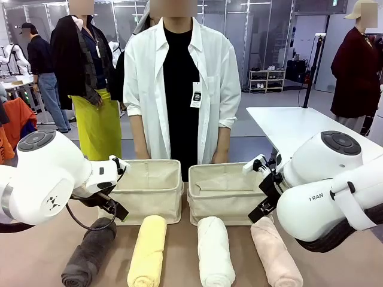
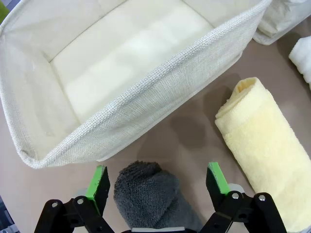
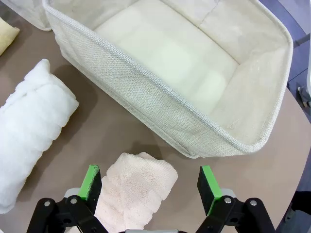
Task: Divide the towels into two baskets.
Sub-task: Pick up one hotel-folded towel and place it in the Fabric basket indicated by the person.
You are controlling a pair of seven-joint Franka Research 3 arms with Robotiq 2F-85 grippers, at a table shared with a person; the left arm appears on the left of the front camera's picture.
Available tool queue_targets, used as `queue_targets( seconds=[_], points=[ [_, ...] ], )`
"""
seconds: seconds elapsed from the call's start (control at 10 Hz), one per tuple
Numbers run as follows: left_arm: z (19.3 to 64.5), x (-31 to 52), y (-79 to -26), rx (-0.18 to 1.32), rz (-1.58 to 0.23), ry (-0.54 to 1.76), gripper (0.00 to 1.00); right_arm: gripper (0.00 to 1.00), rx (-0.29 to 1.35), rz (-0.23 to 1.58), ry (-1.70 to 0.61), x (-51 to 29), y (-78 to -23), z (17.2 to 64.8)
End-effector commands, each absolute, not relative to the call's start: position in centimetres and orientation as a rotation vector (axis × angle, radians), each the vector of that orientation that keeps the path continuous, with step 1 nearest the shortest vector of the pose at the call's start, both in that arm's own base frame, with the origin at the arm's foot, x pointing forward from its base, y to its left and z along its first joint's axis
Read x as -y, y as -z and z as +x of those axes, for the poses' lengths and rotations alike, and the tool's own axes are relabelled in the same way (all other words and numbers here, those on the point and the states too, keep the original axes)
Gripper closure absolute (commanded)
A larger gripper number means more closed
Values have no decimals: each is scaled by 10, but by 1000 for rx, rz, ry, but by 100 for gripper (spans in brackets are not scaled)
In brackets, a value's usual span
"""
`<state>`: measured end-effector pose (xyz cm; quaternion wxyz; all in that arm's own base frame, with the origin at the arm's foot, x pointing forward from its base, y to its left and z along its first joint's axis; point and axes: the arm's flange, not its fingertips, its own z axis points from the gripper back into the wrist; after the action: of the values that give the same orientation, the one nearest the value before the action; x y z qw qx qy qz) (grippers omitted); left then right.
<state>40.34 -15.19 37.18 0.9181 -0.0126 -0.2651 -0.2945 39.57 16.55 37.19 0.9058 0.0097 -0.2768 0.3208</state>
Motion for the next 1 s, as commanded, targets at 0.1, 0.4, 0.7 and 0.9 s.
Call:
queue_targets(
  seconds=[0.1,0.4,0.7,0.9],
  points=[
    [403,152,-372,545,-26,605,0,0,572,21,-662,-166,-372,395],
    [407,152,-404,465,-151,656,0,0,511,90,-662,-160,-387,398],
    [416,122,-431,302,-357,641,0,0,407,343,-661,-134,-419,411],
    [424,90,-437,224,-603,609,0,0,335,640,-622,-114,-426,423]
  ],
)
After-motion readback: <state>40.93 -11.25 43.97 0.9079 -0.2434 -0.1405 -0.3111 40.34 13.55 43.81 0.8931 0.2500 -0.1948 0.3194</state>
